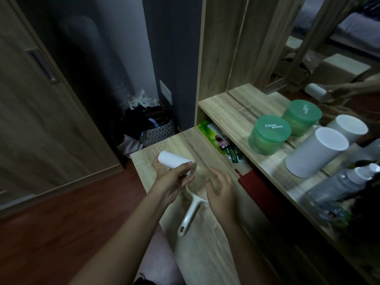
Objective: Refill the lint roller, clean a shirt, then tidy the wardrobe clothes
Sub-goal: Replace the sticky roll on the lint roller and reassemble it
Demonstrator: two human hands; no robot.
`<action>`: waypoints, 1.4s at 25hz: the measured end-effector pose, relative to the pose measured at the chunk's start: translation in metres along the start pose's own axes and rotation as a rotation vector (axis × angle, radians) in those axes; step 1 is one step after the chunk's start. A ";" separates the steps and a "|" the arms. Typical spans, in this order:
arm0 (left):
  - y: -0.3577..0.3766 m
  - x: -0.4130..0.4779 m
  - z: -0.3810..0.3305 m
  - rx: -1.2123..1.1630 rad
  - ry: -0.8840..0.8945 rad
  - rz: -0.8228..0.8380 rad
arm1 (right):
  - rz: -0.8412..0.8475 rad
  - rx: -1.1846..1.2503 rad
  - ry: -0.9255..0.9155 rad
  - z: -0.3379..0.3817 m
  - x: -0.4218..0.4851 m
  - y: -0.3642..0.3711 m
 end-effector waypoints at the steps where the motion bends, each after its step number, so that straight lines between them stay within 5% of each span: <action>1: -0.002 0.002 0.000 0.003 -0.004 -0.004 | -0.099 -0.102 0.110 -0.009 0.000 -0.004; 4: -0.007 0.006 0.001 0.010 -0.023 -0.003 | -0.179 -0.311 0.542 -0.039 -0.008 -0.008; 7: -0.008 0.008 0.003 0.038 -0.034 0.018 | -0.086 -0.342 0.704 -0.057 -0.012 0.001; 12: -0.008 0.010 0.000 0.073 -0.045 0.070 | 0.054 -0.553 0.594 -0.060 0.005 0.006; 21: -0.017 0.016 -0.013 0.042 -0.102 0.099 | -0.009 -0.192 0.325 -0.031 0.012 -0.007; 25: -0.020 0.018 -0.012 0.010 -0.198 0.102 | 0.122 -0.144 0.112 -0.003 0.012 -0.013; 35: -0.021 0.007 0.004 0.529 -0.162 0.326 | 0.151 -0.200 0.001 0.009 0.022 -0.009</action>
Point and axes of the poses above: each hand's wrist, its own x-axis towards the middle knuckle, its own y-axis out of the palm, z = x × y, the point moved 2 cm from there along x, towards the middle knuckle, and after that the axes turned 1 degree about z, right-handed, at the moved point
